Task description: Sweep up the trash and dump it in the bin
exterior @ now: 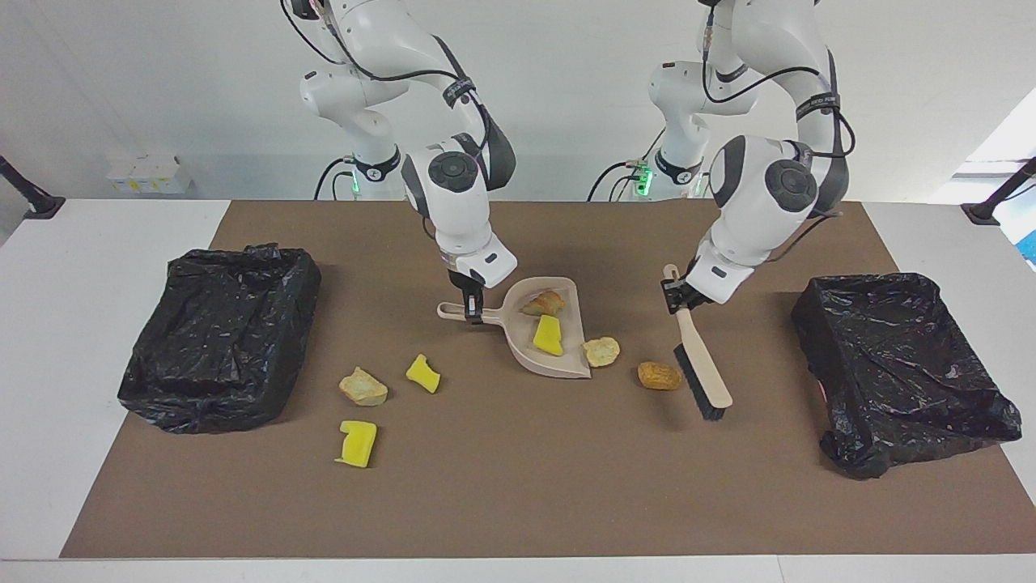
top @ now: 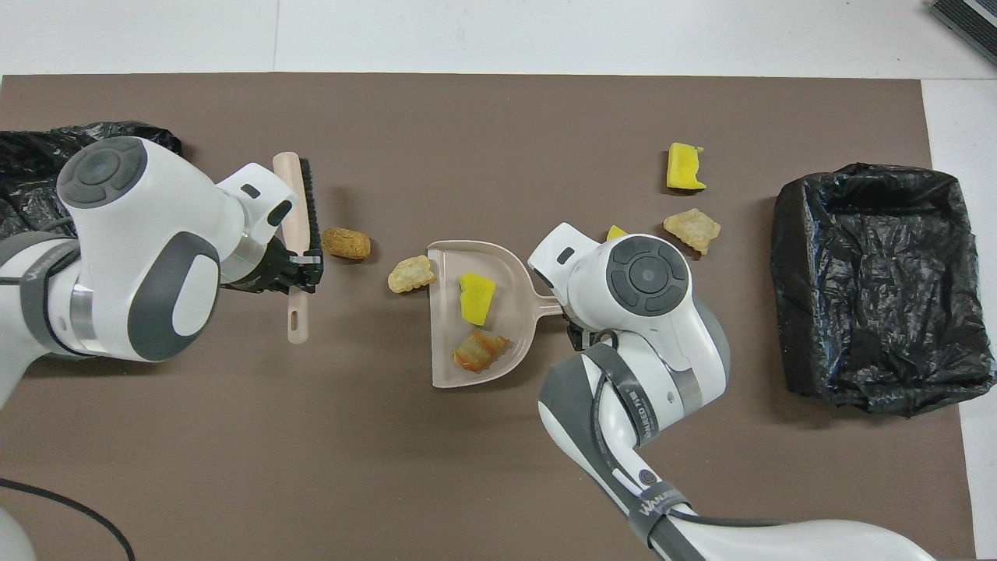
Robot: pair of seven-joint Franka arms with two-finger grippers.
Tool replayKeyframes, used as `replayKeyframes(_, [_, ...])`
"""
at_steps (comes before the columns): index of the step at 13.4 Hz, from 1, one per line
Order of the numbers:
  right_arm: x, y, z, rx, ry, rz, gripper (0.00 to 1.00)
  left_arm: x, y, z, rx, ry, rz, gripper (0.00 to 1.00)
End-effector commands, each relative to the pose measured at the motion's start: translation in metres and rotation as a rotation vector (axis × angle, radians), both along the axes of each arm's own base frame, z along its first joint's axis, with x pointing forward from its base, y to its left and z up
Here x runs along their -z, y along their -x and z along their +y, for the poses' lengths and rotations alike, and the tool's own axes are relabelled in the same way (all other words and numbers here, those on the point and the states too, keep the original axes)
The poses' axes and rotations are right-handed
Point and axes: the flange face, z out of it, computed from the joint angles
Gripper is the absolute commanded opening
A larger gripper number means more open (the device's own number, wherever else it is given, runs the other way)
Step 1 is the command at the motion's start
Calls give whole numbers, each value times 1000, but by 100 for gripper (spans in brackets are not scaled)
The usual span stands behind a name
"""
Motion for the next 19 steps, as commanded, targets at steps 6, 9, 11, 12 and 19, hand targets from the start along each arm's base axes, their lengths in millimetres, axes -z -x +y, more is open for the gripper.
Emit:
replayKeyframes(6, [10,4,6,26,-11,-7,0,46,26,24,308,-37,113,0])
replayKeyframes(9, [10,4,6,26,-11,-7,0,53,60,-21,388,-26,143,0])
replayKeyframes(11, [10,4,6,28,-11,-7,0,53,85,-51,415,-7,155,0])
replayKeyframes(12, [10,4,6,26,-11,-7,0,51,94,-67,414,5,156,0])
replayKeyframes(19, [11,4,5,27,-9,-7,0,36,139,-168,366,45,129,0])
